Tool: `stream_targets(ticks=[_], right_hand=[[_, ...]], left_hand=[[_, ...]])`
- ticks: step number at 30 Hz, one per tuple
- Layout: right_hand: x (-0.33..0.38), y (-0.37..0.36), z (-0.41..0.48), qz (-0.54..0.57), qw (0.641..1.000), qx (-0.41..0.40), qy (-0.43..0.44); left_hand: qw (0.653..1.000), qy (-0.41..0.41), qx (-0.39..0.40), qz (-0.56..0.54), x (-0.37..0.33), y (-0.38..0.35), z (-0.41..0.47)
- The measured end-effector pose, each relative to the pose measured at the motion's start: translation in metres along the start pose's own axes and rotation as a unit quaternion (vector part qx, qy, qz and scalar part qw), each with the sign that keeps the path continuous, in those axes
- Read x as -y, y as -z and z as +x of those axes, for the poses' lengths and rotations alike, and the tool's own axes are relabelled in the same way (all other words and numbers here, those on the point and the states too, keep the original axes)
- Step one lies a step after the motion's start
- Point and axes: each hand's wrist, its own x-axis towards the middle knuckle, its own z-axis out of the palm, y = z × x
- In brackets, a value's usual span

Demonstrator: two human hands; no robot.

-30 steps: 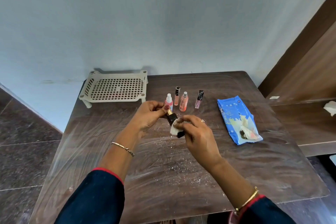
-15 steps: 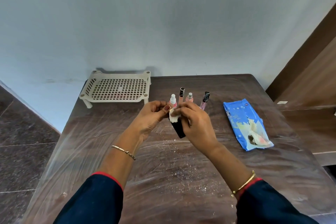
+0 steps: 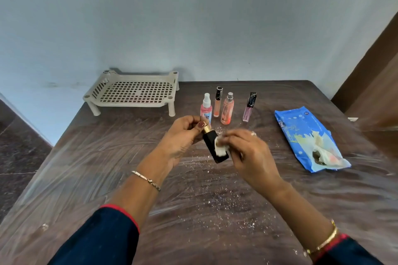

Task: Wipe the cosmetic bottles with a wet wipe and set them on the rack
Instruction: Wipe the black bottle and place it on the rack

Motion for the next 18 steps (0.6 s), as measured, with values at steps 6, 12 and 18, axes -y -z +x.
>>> stream_targets(ticks=[6, 12, 18], right_hand=[[-0.002, 0.000, 0.015, -0.054, 0.996, -0.039, 0.053], [0.000, 0.003, -0.018, -0.063, 0.993, 0.017, 0.101], [0.018, 0.015, -0.020, -0.082, 0.990, -0.028, 0.110]], left_hand=[[0.998, -0.050, 0.014, 0.039, -0.005, -0.007, 0.003], [0.996, -0.076, -0.008, 0.053, -0.010, -0.002, -0.003], [0.995, -0.093, 0.012, 0.022, -0.001, -0.015, -0.034]])
